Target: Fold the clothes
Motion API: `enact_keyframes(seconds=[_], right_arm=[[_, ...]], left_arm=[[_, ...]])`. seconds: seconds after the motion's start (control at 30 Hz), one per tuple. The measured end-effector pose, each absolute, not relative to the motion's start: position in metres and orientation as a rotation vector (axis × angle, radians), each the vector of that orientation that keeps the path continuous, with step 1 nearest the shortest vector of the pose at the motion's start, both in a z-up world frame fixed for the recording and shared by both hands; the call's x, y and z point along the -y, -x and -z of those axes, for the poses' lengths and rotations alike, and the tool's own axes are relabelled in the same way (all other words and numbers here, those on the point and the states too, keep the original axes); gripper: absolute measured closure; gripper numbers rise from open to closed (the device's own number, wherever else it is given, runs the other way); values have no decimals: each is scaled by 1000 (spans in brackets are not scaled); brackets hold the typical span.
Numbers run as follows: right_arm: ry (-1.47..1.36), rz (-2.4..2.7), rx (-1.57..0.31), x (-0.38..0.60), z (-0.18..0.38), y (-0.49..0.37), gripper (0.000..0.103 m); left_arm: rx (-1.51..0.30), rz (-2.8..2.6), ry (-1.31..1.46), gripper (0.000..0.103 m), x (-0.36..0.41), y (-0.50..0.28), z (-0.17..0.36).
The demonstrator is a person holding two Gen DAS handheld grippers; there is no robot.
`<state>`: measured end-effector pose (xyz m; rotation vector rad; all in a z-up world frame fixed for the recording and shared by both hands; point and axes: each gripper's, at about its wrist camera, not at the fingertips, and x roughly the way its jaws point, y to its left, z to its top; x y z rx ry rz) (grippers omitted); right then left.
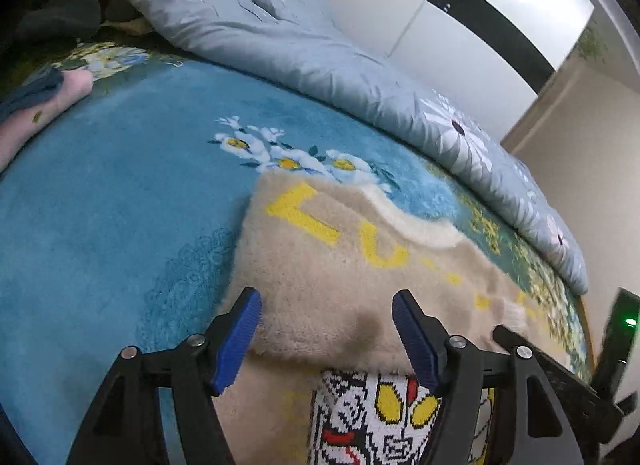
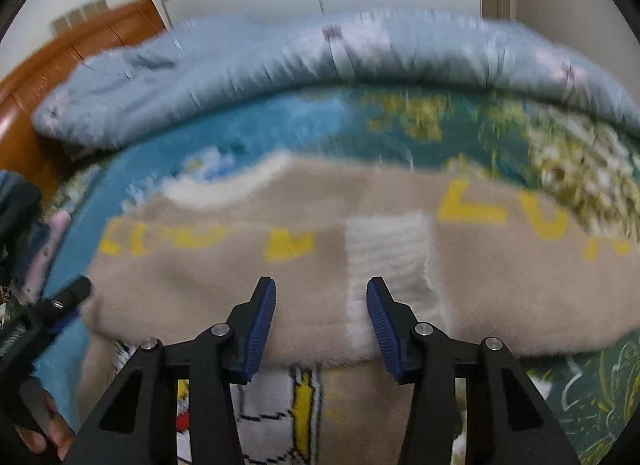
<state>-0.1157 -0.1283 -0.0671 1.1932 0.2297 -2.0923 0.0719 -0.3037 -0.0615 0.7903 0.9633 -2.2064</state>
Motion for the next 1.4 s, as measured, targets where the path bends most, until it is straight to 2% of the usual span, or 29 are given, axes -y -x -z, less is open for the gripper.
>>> enact_keyframes(seconds=[0.07,0.17,0.3,0.33,0.4,0.47,0.5,0.77,0.93,0.97,1.03,1.1,1.17,1.27,1.4], right_arm=[[-1183,2096,-222,126,63,113,54],[-1107,2099,-111,103,39,110,52],[-1059,2259,141,22,21,135,14],[-1069,2305,229,-3,22,144,13],[-1085,2389,411,-51,22,164,12],[-1128,2429,619,-97,35,178,12],[-1158,2456,739,-125,45,185,12],[-1338,2400,904,-172,86,226,12],[-1286,2366,1030,-176,93,236,13],[-1273,2366,1045,-177,94,237,17],[-1266,2376,1048,-177,97,241,35],[-1280,2373,1071,-180,102,243,74],[-1313,2384,1073,-184,106,244,90],[-1285,2430,1003,-181,96,240,90],[-1147,2529,713,-150,41,230,91]], left_arm=[[-1003,2208,-762,31,306,-79,60],[-1065,2223,-692,31,314,-91,50],[-1128,2263,-602,26,319,-101,37],[-1154,2274,-585,21,319,-103,35],[-1194,2294,-557,13,319,-105,31],[-1198,2318,-558,0,315,-104,28],[-1194,2329,-557,0,313,-103,26],[-1173,2410,-502,0,300,-99,14],[-1233,2425,-532,0,296,-92,19],[-1239,2426,-535,0,296,-92,19],[-1244,2421,-531,0,296,-92,20],[-1246,2411,-532,0,297,-92,21],[-1268,2398,-542,0,299,-92,24],[-1300,2378,-550,0,302,-93,27],[-1301,2359,-572,0,305,-95,28]])
